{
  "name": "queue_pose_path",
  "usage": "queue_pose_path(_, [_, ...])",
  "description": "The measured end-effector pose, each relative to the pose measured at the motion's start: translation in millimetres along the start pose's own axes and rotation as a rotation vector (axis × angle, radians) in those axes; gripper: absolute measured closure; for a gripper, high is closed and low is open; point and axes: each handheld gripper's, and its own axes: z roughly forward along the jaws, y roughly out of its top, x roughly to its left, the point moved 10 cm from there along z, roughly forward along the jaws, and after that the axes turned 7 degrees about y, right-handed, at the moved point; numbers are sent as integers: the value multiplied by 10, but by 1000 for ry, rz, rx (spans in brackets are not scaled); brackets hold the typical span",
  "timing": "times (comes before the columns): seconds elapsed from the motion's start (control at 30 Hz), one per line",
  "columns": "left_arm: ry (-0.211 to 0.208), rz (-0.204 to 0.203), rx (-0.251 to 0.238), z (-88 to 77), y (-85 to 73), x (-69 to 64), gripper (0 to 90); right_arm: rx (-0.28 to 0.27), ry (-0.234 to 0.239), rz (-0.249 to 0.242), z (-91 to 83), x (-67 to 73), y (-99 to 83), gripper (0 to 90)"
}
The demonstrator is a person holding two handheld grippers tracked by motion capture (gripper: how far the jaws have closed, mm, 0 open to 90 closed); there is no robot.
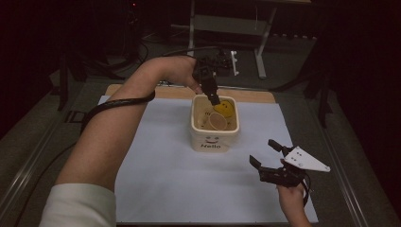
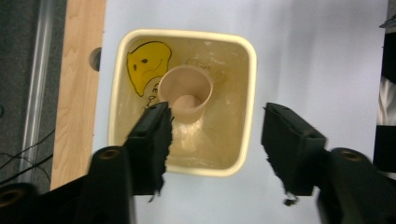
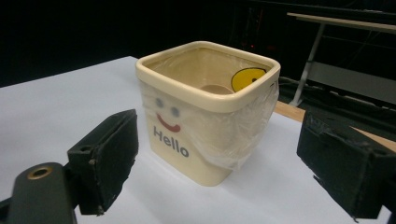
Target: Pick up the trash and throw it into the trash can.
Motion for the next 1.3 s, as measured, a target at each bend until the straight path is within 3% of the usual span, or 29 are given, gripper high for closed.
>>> queue_pose_path(0.27, [3,-78,-13,-142,-213,5,171,2,3,3,9,9,-2,126])
queue_pose_path(0.43, [-19,-134,-72,-213,-312,16,20,5,0,1,20,12,-6,126])
queue_pose_path(0.63, [3,-188,-101,-211,-494,13,17,8,2,2,25,20,-8,126])
queue_pose_path(0.73, [-22,-212,-128,-219,-574,-42,9,7,2,2,25,28,-7,126])
queue_pose_path(0.83, [-34,-204,-144,-227,-634,-94,9,7,0,2,24,31,-6,126])
queue_pose_path(0.97, [-65,-230,-196,-270,-767,-227,9,7,0,-1,21,40,-4,126])
queue_pose_path(1.23, [-72,-244,-236,-303,-999,-378,9,14,5,-1,34,60,-15,126])
queue_pose_path(1.3, [-49,-252,-231,-297,-1079,-393,9,15,5,-1,39,60,-19,126])
